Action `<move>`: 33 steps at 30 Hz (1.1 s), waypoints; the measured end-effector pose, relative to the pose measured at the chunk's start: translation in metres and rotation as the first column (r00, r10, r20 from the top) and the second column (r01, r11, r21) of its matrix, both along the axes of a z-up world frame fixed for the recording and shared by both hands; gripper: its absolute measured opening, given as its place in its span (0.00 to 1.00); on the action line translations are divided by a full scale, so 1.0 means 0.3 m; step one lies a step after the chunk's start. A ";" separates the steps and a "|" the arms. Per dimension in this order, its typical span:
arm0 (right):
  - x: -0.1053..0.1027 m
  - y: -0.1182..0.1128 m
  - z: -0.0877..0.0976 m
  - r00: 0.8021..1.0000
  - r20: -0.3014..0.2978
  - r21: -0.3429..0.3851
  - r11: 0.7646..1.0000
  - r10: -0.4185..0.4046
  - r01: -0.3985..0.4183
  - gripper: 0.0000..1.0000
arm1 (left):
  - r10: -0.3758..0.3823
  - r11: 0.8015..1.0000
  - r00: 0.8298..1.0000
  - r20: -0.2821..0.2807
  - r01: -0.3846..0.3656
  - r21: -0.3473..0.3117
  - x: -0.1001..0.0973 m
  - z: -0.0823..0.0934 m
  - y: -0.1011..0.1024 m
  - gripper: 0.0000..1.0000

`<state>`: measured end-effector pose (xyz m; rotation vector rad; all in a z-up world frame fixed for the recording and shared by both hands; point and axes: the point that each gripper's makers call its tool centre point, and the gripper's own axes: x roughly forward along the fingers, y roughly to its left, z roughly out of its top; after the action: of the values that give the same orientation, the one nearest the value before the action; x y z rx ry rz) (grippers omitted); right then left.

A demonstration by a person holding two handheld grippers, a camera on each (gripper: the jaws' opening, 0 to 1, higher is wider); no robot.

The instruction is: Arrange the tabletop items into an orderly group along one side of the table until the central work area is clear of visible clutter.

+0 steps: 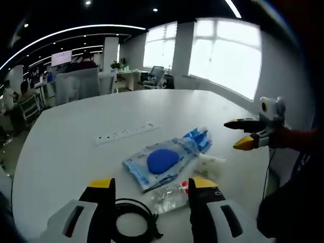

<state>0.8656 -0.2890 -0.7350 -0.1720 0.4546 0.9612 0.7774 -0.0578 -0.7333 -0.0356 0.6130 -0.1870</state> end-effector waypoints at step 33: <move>-0.052 -0.303 -0.055 0.997 -0.016 -0.082 0.993 -0.081 0.079 0.95 | 0.017 1.000 0.997 0.074 -0.019 0.022 -0.246 0.044 0.003 0.91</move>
<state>0.8501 -0.3800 -0.7515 -0.2165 0.5146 0.8668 0.7035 -0.0567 -0.7200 -0.0121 0.5406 -0.1633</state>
